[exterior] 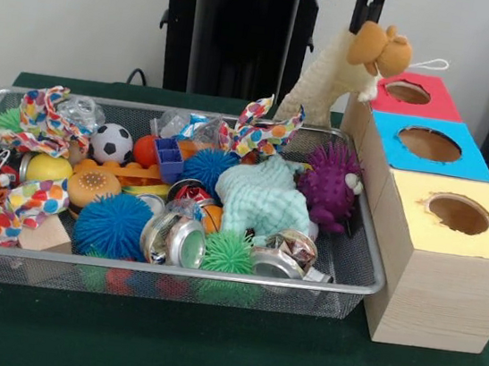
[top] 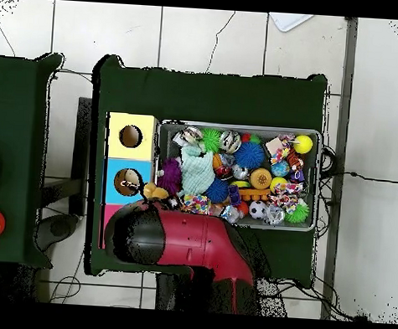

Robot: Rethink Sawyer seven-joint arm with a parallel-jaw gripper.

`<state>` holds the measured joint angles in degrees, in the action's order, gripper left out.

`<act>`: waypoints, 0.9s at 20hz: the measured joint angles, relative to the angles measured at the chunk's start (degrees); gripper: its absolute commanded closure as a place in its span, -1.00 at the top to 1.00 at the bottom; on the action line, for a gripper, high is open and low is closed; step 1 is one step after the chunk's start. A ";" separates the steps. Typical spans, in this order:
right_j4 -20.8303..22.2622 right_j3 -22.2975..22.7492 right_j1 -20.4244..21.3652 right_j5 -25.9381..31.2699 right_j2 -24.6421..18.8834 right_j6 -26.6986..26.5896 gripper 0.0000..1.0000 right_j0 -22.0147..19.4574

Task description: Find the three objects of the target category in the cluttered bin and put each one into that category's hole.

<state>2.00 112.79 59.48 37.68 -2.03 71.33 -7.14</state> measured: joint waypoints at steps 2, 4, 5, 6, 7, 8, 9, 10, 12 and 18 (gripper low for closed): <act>0.05 -1.73 -0.44 1.75 0.32 0.00 -1.00 0.80; 0.02 -3.47 -0.79 3.87 0.65 0.00 -1.00 1.58; 0.07 -5.78 -1.26 7.04 1.00 0.02 -1.00 2.52; 0.06 -6.66 -1.44 8.37 1.12 0.07 -1.00 2.86; 0.06 -7.11 -1.53 9.05 1.16 0.11 -1.00 3.02; 0.05 -9.31 -1.96 12.21 1.42 0.47 -1.00 3.83; 0.04 -9.98 -2.08 13.16 1.55 0.72 -1.00 4.14; 0.04 -10.45 -2.15 13.81 1.65 0.92 -1.00 4.37; -0.16 -11.63 -2.25 15.24 2.00 1.73 -1.00 5.14; -2.64 -10.46 -1.50 15.38 3.35 4.31 -1.00 7.07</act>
<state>-0.64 102.33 57.98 53.05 1.32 75.64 -0.07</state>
